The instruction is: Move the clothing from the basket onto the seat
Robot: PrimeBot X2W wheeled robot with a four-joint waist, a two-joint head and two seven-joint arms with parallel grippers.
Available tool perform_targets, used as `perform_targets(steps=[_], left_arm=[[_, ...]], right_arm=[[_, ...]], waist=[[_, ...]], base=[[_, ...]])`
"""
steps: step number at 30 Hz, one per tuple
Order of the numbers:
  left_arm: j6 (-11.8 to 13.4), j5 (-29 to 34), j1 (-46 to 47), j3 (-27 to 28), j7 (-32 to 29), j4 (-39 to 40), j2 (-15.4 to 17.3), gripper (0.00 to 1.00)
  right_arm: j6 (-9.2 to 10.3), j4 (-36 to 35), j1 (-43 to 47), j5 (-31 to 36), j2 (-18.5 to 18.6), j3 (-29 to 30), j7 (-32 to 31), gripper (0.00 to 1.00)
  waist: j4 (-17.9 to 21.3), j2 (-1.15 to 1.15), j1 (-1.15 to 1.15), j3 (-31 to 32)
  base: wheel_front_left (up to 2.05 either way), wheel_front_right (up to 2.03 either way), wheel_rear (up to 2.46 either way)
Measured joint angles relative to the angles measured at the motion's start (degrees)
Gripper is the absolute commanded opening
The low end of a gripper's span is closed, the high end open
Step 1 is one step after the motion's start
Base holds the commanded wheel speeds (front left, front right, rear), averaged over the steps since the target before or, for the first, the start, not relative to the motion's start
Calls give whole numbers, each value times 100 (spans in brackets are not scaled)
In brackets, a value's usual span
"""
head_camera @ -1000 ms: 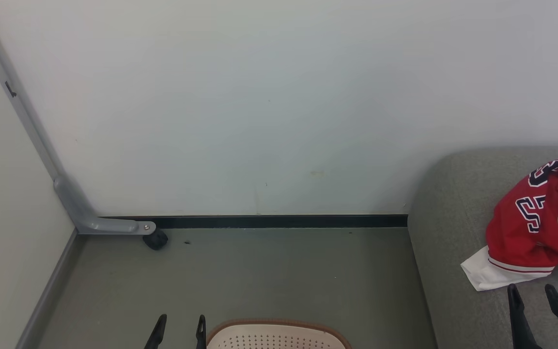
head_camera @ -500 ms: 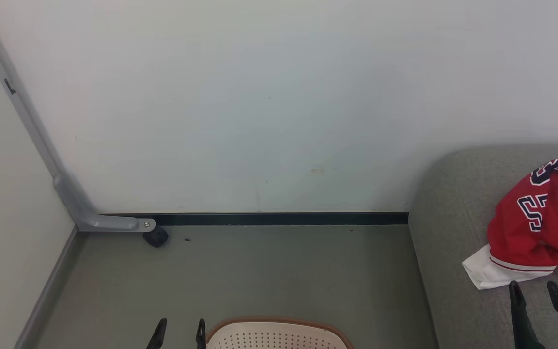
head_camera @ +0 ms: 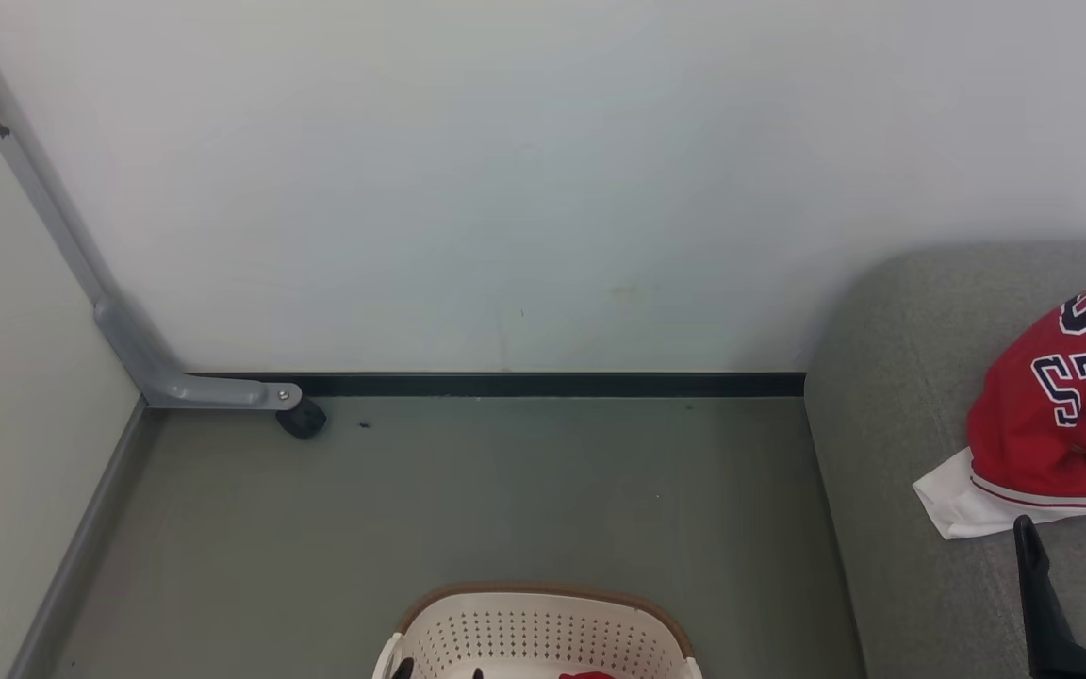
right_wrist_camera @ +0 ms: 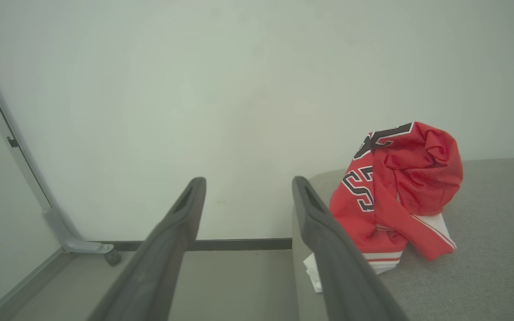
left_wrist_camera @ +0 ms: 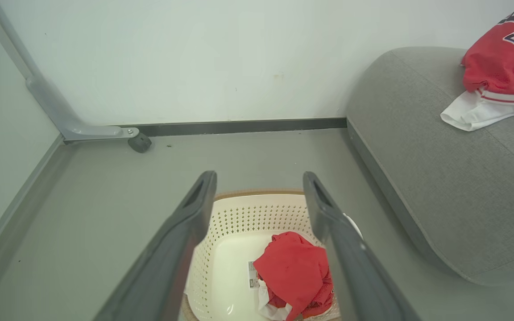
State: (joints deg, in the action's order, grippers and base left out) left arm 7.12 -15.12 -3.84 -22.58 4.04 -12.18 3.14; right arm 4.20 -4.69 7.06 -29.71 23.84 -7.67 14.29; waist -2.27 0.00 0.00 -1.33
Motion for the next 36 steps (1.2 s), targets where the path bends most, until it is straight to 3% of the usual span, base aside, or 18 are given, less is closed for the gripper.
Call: perform_targets(steps=[13,26,36], left_arm=[[0,-727,1224,-1284,19,-760,-4,100],[0,-1586,2439,-2050,59,-1717,-11,100],[0,-2231,3229,-2636,-203,-2425,-33,100]], right_arm=[[-304,-409,-126,-143,534,413,0,100],[-703,-713,-528,-430,839,639,0,100],[-883,-1003,-960,-627,1047,846,7,100]], waist=[[0,0,0,-834],[64,1,1,-1850],[245,1,1,-2677]], base=[[0,0,0],[0,0,0],[0,0,0]])
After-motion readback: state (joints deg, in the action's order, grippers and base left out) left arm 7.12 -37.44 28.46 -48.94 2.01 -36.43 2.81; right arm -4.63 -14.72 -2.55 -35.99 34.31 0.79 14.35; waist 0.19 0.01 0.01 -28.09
